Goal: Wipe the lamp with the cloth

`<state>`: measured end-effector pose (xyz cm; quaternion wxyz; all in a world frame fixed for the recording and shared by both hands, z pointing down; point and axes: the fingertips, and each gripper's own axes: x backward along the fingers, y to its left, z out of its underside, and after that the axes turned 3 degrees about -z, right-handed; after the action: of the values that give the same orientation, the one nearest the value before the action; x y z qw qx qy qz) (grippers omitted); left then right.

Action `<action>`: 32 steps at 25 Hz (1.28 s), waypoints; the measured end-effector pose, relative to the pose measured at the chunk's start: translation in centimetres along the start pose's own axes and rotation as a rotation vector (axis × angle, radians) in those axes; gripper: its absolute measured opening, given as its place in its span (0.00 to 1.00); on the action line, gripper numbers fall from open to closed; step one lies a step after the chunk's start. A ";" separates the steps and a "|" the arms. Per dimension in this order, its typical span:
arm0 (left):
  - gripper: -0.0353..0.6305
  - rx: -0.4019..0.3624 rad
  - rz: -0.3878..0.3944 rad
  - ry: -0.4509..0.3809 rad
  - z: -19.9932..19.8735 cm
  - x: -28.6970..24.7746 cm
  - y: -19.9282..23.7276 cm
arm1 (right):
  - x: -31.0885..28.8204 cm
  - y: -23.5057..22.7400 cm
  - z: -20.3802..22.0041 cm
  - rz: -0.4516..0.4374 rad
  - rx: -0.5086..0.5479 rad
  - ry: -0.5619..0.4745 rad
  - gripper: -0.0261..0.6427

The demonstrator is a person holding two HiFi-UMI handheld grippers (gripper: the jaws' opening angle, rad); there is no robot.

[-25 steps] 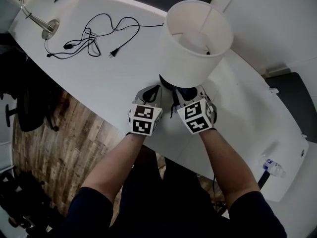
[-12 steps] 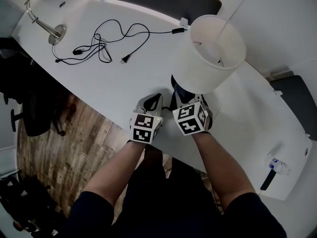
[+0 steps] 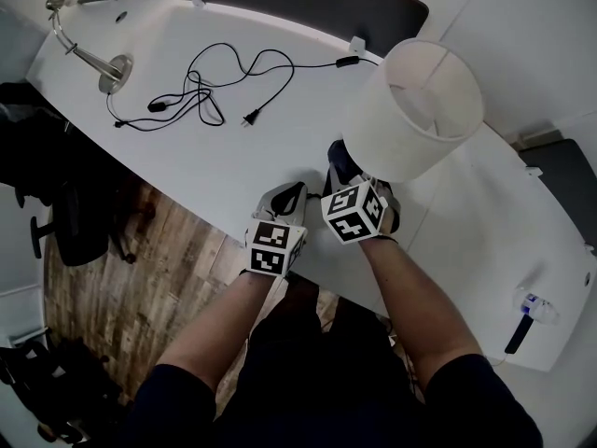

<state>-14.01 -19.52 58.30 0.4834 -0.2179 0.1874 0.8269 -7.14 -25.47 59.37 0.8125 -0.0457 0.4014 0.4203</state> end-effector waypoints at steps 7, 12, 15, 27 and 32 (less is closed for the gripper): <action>0.05 0.008 0.007 -0.009 -0.5 -0.6 -1.4 | 2.3 -0.5 1.9 -0.021 0.063 -0.023 0.19; 0.05 0.025 -0.001 -0.018 -1.0 -1.5 -3.6 | 4.1 -2.1 4.3 -0.031 0.098 -0.033 0.20; 0.05 0.035 -0.006 -0.023 -1.4 -2.0 -5.2 | 4.7 -3.8 5.7 -0.030 0.095 -0.035 0.20; 0.05 0.062 -0.067 -0.019 -1.8 -2.8 -8.3 | 2.9 -9.7 6.4 -0.088 0.171 -0.107 0.20; 0.05 0.078 -0.098 -0.018 -2.0 -3.0 -8.1 | 1.4 -10.9 5.4 -0.101 0.208 -0.133 0.19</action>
<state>-5.23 -19.01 57.41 0.5332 -0.2004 0.2041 0.7962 4.44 -29.37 59.17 0.8577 0.0465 0.3854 0.3371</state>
